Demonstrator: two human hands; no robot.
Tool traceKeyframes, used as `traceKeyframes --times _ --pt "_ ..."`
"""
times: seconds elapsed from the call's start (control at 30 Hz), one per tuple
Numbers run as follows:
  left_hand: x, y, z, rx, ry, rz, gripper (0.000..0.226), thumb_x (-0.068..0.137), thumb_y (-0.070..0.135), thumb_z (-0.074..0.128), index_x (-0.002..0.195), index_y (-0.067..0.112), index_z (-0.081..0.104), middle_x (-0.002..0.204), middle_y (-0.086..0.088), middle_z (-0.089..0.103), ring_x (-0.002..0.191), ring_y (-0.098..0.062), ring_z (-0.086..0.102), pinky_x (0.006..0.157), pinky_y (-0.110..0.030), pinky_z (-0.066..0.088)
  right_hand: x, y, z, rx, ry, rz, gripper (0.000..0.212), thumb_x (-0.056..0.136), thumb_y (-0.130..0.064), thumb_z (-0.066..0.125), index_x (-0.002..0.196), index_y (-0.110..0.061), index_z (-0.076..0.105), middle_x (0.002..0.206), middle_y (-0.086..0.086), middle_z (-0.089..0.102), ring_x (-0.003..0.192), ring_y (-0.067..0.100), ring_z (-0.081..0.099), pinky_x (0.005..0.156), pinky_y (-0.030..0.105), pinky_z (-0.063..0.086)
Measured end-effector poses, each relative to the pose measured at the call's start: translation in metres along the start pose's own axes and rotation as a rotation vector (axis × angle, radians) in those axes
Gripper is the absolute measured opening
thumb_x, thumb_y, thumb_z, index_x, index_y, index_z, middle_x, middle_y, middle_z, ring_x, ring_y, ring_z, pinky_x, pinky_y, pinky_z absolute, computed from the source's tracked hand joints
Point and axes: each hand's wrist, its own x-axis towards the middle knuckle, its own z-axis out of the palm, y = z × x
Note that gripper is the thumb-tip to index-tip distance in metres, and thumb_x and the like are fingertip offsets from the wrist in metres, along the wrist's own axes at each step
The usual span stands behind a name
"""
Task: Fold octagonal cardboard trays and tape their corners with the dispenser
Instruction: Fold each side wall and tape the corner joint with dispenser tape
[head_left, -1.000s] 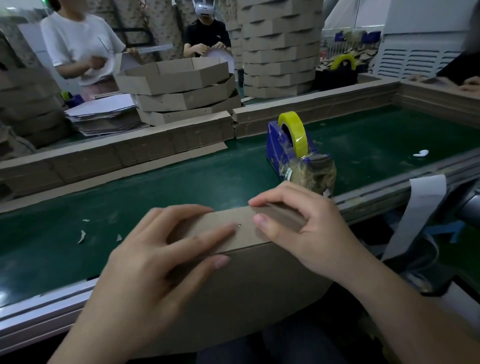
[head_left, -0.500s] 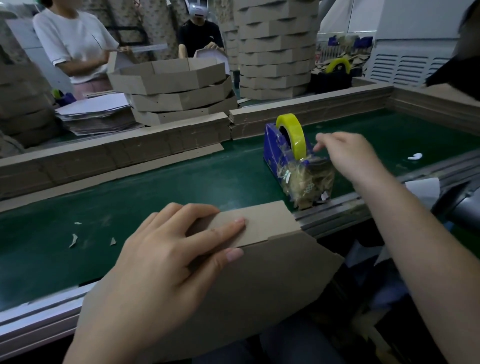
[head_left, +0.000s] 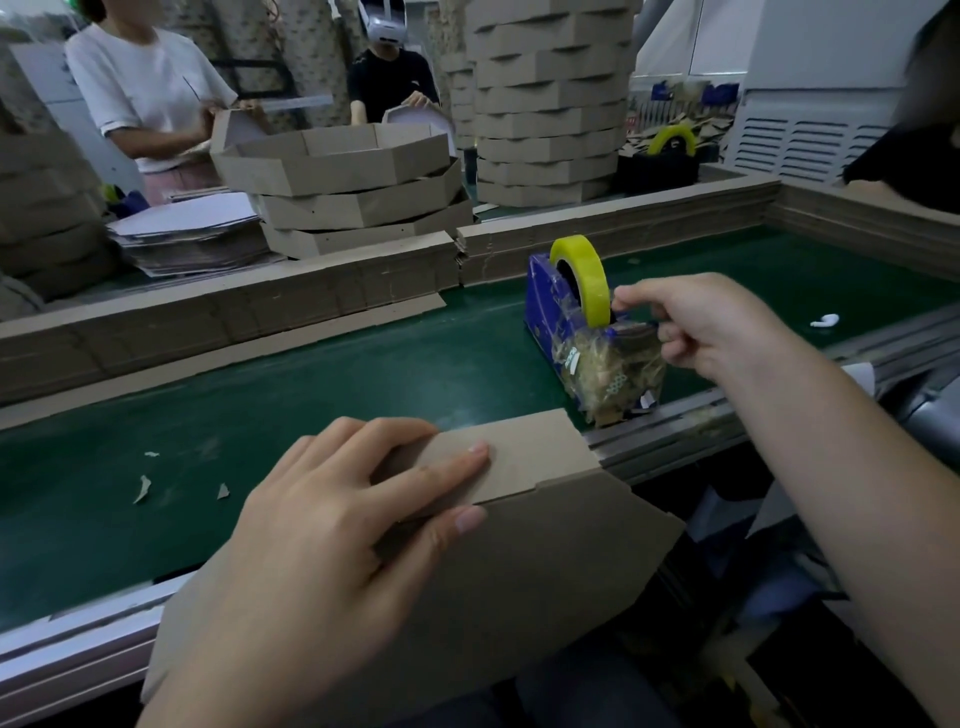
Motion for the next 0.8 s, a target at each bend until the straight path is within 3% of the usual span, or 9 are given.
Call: traceKeyframes --times 0.07,0.13,0.33,0.43,0.7,0.8 --pt "-0.001 0.001 0.000 0.011 0.006 0.002 0.038 0.092 0.051 0.046 0.118 0.037 0.068 0.110 0.010 0.064 0.092 -0.017 0.060 0.069 -0.037 0.050 -0.005 0.000 0.001 0.121 -0.008 0.020 0.015 0.079 -0.019 0.072 0.090 -0.008 0.071 0.079 0.001 0.043 0.060 0.009 0.039 0.045 0.022 0.050" --pt "-0.001 0.001 0.000 0.014 0.010 0.003 0.038 0.092 0.051 0.046 0.118 0.036 0.069 0.110 0.010 0.065 0.092 -0.017 0.061 0.069 -0.037 0.050 -0.011 0.000 0.003 0.213 -0.022 0.025 0.009 0.083 -0.018 0.069 0.080 -0.010 0.069 0.081 0.002 0.043 0.065 0.012 0.042 0.054 0.028 0.057" --pt "-0.002 0.002 -0.001 0.008 0.015 -0.008 0.037 0.091 0.050 0.047 0.118 0.036 0.069 0.110 0.009 0.065 0.092 -0.018 0.061 0.069 -0.038 0.050 -0.023 0.018 0.015 0.496 0.053 -0.059 0.017 0.085 -0.011 0.064 0.068 -0.012 0.065 0.070 -0.004 0.056 0.059 0.008 0.048 0.061 0.026 0.051" --pt "-0.001 0.002 0.000 0.011 0.015 -0.014 0.037 0.091 0.051 0.047 0.118 0.036 0.069 0.110 0.009 0.065 0.093 -0.018 0.061 0.070 -0.036 0.047 -0.024 0.024 0.017 0.614 0.066 -0.092 0.021 0.085 -0.008 0.064 0.064 -0.013 0.064 0.061 -0.008 0.060 0.046 0.001 0.052 0.059 0.025 0.050" --pt "0.000 0.003 0.001 0.004 0.003 -0.016 0.037 0.092 0.051 0.046 0.117 0.037 0.069 0.111 0.010 0.064 0.094 -0.019 0.061 0.071 -0.039 0.050 -0.022 0.034 0.015 0.742 0.017 -0.168 0.026 0.084 -0.001 0.060 0.060 -0.012 0.058 0.047 -0.010 0.056 0.037 -0.001 0.050 0.064 0.027 0.049" --pt "0.000 0.003 0.001 0.004 0.010 -0.012 0.037 0.091 0.051 0.047 0.117 0.037 0.069 0.111 0.011 0.064 0.093 -0.019 0.061 0.071 -0.038 0.050 -0.018 0.033 0.016 0.750 0.011 -0.153 0.040 0.083 0.000 0.059 0.046 -0.015 0.060 0.042 -0.010 0.049 0.036 0.000 0.047 0.063 0.028 0.049"
